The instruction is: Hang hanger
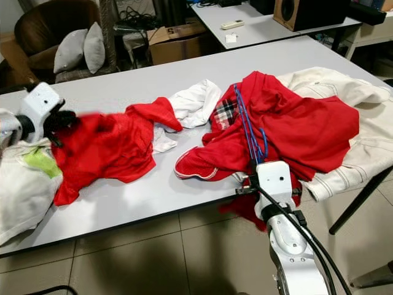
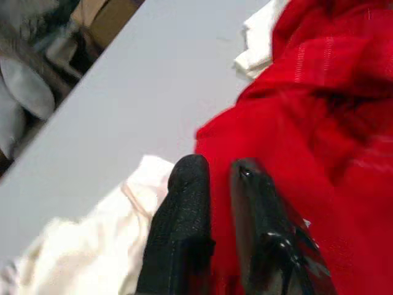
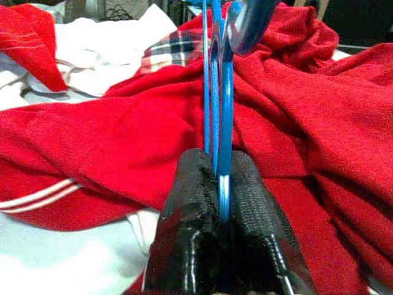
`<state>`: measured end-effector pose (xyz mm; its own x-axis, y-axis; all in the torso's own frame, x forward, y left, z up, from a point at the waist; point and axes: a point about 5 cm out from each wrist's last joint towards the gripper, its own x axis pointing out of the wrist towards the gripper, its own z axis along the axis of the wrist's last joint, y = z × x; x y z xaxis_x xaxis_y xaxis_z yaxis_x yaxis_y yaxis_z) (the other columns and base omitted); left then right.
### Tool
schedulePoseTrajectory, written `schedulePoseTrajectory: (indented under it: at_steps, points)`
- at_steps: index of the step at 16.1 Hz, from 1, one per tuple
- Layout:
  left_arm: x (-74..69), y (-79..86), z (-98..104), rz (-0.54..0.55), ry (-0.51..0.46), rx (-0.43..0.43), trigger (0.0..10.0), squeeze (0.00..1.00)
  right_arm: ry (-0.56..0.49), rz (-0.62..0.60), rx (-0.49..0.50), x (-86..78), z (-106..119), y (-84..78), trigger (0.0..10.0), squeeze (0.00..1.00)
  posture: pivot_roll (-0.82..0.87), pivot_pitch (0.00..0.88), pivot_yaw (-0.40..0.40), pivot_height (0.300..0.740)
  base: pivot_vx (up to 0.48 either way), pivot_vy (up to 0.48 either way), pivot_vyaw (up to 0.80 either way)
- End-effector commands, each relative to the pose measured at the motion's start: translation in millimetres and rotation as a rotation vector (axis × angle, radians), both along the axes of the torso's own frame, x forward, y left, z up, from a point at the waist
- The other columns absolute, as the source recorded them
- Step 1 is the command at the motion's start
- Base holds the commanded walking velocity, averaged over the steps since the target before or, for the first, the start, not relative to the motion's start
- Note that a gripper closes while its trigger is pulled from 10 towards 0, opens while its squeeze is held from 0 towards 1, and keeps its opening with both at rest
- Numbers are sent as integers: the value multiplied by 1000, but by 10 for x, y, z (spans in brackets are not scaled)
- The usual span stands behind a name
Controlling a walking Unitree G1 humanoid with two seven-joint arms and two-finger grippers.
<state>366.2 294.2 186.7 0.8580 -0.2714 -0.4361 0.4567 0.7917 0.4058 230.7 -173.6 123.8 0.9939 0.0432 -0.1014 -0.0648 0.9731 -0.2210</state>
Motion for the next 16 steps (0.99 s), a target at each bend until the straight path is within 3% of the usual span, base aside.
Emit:
schedulePoseTrajectory:
  at_steps: [1, 4, 5, 6, 7, 8, 9, 11, 16]
  points:
    - [12, 86, 112, 61, -30, -34, 10000, 1000, 0, 4, 1, 6, -14, 15, 10000, 0, -140, 0, 163, 740, 0, 0, 0]
    - [63, 119, 275, 132, -101, -80, 10000, 1000, 2, 8, 0, 4, -14, 19, 10000, 0, -134, 0, 157, 740, 0, 0, 0]
    - [135, -54, 333, 69, -126, -132, 10000, 1000, 2, 10, 0, 7, -15, 24, 10000, 0, -128, 0, 154, 740, 0, 0, 0]
    - [144, -81, 340, 59, -129, -141, 10000, 1000, 2, 10, 0, 7, -15, 25, 10000, 0, -128, 0, 154, 740, 0, 0, 0]
    - [183, -295, 306, -40, -111, -197, 10000, 1000, 2, 11, 1, 10, -17, 31, 10000, 0, -125, 0, 152, 740, 0, 0, 0]
    - [208, -524, 179, -121, -89, -157, 10000, 1000, 2, 14, 2, 16, -17, 43, 10000, 0, -125, 0, 153, 740, 0, 0, 0]
    - [223, -585, 102, -109, -84, -104, 10000, 1000, 2, 15, 4, 20, -15, 49, 10000, 0, -127, 0, 154, 740, 0, 0, 0]
    - [223, -585, 43, -98, -85, -26, 10000, 1000, 1, 16, 4, 20, -12, 50, 10000, 0, -131, 0, 159, 740, 0, 0, 0]
    - [145, -489, -120, -101, -43, 28, 10000, 1000, 6, 11, 2, -7, -22, 30, 10000, 0, -138, 0, 161, 740, 0, 0, 0]
